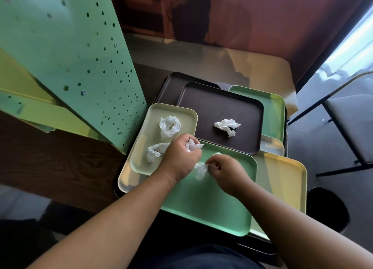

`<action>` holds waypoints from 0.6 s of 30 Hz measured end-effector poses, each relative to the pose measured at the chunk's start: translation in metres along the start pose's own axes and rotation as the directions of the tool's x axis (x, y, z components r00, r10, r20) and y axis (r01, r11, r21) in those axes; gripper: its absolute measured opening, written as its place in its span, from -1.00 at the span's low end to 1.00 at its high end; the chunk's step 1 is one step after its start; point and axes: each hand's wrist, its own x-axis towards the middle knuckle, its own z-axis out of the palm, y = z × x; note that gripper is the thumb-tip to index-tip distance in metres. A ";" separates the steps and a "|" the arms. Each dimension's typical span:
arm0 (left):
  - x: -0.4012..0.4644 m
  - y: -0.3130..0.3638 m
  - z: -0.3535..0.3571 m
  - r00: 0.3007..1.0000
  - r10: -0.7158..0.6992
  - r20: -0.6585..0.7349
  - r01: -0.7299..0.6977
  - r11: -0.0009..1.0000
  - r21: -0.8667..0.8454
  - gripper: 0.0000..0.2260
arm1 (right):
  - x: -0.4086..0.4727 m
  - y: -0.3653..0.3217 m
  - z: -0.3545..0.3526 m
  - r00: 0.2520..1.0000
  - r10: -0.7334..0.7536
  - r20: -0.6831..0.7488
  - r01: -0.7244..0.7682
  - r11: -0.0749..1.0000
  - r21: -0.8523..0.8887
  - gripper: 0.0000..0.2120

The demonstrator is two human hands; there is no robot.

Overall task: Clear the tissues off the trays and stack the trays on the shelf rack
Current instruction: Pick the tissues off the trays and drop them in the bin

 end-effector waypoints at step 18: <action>0.041 0.026 0.007 0.989 -0.122 -0.088 0.113 0.988 -0.109 -0.72 | 0.092 0.008 -0.065 0.990 0.131 -0.055 -0.142 0.949 -0.280 -0.60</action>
